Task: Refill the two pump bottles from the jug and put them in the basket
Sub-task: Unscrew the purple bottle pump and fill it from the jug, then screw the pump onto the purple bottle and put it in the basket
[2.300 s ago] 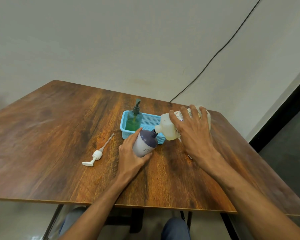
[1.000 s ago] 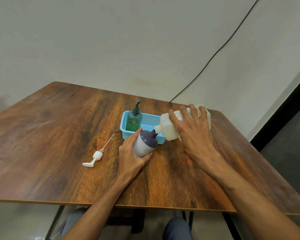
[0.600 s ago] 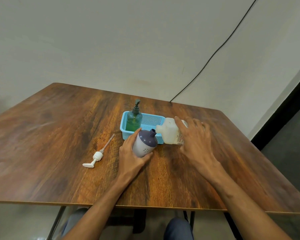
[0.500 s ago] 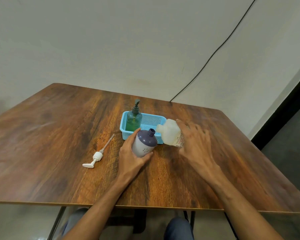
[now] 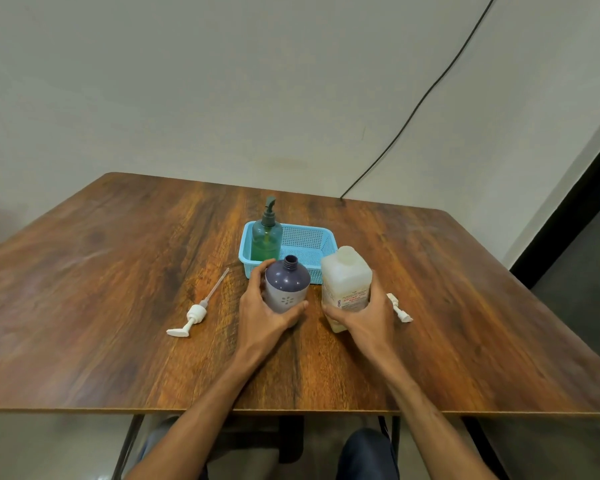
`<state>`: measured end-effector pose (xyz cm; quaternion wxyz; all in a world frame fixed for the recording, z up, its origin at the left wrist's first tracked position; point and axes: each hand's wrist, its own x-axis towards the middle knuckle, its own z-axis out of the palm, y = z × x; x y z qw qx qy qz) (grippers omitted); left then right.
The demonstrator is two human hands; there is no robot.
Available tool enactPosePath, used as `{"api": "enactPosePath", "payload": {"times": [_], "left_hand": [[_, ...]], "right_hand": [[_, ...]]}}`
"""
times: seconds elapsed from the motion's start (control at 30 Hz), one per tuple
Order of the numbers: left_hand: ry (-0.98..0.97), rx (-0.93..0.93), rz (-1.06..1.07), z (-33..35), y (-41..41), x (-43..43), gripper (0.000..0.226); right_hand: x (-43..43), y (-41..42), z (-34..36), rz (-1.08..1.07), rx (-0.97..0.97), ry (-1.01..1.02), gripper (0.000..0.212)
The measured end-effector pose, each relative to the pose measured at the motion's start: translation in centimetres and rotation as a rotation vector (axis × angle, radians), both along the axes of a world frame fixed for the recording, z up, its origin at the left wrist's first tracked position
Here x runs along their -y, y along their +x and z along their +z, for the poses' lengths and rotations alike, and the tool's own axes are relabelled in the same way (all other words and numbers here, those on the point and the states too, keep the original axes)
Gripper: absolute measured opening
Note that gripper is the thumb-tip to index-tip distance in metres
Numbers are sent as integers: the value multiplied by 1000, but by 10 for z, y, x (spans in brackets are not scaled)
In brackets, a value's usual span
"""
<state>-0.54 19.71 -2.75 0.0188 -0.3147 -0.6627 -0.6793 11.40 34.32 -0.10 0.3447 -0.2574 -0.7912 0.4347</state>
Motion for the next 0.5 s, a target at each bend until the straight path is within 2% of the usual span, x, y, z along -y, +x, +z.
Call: {"api": "enactPosePath", "payload": {"times": [0.27,0.5], "left_hand": [[-23,33,-24,-1,0,0,93],[-50,27,-25,0,-1,1,92]], "right_hand": [[10,-6,-17,-21,-147,-100,97],[10,-7,-26,19,-135,-121,101]]}}
